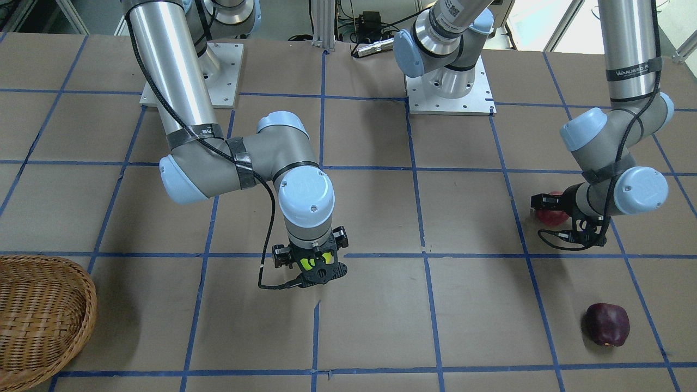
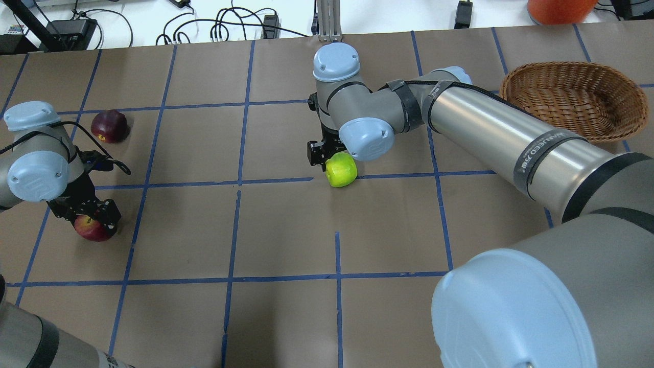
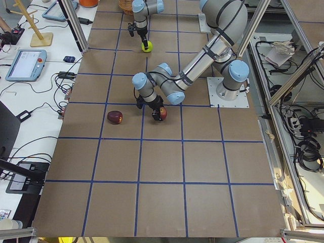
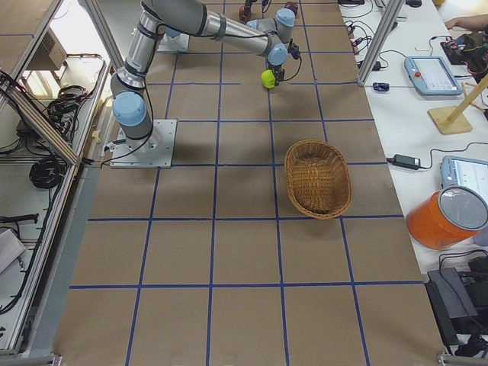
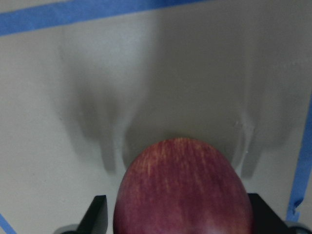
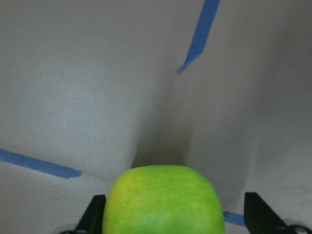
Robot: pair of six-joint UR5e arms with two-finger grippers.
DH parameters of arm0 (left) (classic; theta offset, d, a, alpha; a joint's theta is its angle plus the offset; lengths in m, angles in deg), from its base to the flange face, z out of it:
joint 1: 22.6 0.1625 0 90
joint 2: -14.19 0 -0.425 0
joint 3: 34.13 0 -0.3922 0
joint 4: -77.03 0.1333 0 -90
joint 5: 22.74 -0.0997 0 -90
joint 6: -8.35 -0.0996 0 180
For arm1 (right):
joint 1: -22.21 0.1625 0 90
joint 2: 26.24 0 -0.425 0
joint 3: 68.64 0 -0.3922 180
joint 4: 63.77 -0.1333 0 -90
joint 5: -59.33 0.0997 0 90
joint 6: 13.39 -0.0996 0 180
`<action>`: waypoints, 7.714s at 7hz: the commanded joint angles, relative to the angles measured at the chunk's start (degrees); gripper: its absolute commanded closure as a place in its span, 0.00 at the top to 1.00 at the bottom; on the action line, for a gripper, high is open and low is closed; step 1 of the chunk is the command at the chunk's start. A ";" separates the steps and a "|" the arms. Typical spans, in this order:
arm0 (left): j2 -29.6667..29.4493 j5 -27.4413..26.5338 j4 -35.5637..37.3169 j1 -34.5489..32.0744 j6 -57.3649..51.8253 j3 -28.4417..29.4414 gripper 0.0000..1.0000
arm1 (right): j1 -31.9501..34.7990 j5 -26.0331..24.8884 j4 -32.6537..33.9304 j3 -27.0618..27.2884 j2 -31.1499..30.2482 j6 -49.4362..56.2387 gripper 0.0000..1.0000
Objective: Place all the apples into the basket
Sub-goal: 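Carry the red apple toward center with left while right lifts green apple toward basket, then release the green apple into the basket with right while left sets red apple down, then grasp the dark red apple with left while right grasps the red apple, then drop the red apple into the basket with right while left sets dark apple down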
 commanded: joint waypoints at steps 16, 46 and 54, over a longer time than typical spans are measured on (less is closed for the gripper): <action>-0.22 18.54 -0.86 -34.65 56.00 10.63 0.37 | -2.63 6.73 3.41 2.34 -0.59 -8.13 1.00; -21.58 9.31 2.57 -5.38 -6.40 35.77 0.34 | -0.89 7.70 -11.55 -9.52 2.03 -17.69 1.00; 1.88 12.65 -8.17 -26.52 34.13 11.54 0.29 | -1.57 3.51 -7.48 -9.78 3.99 -17.71 0.00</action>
